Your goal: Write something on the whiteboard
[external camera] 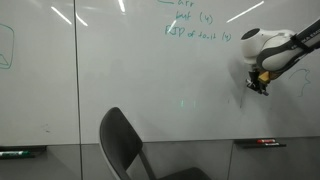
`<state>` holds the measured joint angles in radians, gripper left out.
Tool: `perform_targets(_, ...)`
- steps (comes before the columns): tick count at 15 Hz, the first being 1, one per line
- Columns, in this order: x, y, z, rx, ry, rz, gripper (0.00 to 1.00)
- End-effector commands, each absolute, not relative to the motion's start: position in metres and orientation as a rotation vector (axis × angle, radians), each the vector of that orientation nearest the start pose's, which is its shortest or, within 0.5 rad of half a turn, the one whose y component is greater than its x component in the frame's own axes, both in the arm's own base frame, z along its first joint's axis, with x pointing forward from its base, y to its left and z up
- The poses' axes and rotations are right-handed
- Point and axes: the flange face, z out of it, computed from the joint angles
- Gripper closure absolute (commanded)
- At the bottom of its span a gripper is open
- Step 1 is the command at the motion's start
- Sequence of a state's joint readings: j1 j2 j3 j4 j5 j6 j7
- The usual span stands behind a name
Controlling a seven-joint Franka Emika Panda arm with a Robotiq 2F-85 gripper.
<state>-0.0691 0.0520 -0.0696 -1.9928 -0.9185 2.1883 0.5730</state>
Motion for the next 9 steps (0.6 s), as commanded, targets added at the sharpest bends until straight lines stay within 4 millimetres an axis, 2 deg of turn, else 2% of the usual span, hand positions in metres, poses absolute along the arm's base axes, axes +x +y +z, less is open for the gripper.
perform_targets(1, 0.573, -0.115, 0.489, 2.321, -0.281, 0.398, 0.91)
perform_targets(5, 0.552, -0.126, 0.493, 2.325, -0.322, 0.261, 0.91)
perform_targets(9, 0.548, -0.141, 0.486, 2.311, -0.358, 0.225, 0.91)
